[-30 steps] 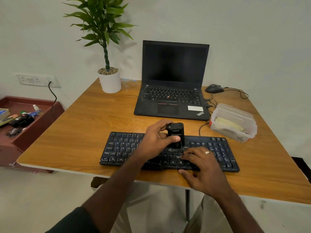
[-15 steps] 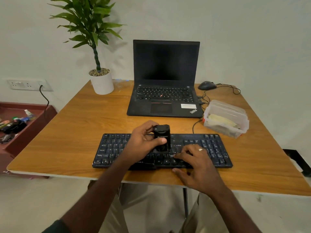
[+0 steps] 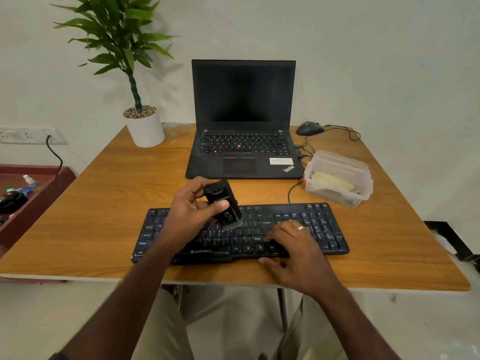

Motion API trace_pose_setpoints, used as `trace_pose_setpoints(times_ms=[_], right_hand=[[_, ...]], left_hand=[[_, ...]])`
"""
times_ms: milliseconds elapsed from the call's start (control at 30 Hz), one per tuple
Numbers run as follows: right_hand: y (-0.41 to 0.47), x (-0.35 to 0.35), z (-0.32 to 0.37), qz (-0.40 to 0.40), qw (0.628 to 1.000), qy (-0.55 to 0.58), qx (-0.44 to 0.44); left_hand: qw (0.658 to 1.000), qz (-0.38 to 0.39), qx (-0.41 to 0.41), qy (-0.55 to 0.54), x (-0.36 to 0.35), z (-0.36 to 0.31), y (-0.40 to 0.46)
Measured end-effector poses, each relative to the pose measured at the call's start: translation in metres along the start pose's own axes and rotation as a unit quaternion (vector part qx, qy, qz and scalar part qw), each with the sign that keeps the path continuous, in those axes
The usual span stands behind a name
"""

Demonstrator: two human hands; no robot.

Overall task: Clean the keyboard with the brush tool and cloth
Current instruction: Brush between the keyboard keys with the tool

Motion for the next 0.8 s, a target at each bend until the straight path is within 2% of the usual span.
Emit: trace_pose_setpoints(times_ms=[133,267,467,667,800], right_hand=[[0.0,-0.002,-0.001,0.001,1.0,-0.004,-0.004],[0.0,0.0,-0.001,-0.015,1.0,0.0,-0.01],[0.0,0.0,-0.001,-0.016,1.0,-0.001,-0.008],[-0.001,0.0,-0.002,-0.009,1.0,-0.001,-0.01],[0.0,0.0,-0.001,-0.012,1.0,-0.002,-0.009]], left_hand=[[0.998,0.062,-0.002,0.01,-0.034,0.009,-0.001],[0.995,0.092,-0.027,0.01,-0.074,0.009,0.006],[0.999,0.0,-0.039,-0.035,-0.056,0.003,0.011],[0.996,0.089,-0.013,0.011,-0.063,0.004,0.01],[0.996,0.072,-0.043,0.025,-0.079,0.001,0.014]])
Point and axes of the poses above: each hand's wrist, its own y-axis towards the middle knuckle, its own x-axis out of the back of the hand, z = x × y, the point moved 6 cm from there along y, towards the middle knuckle, and after that the axes turned 12 degrees about x, right-handed, at the moved point
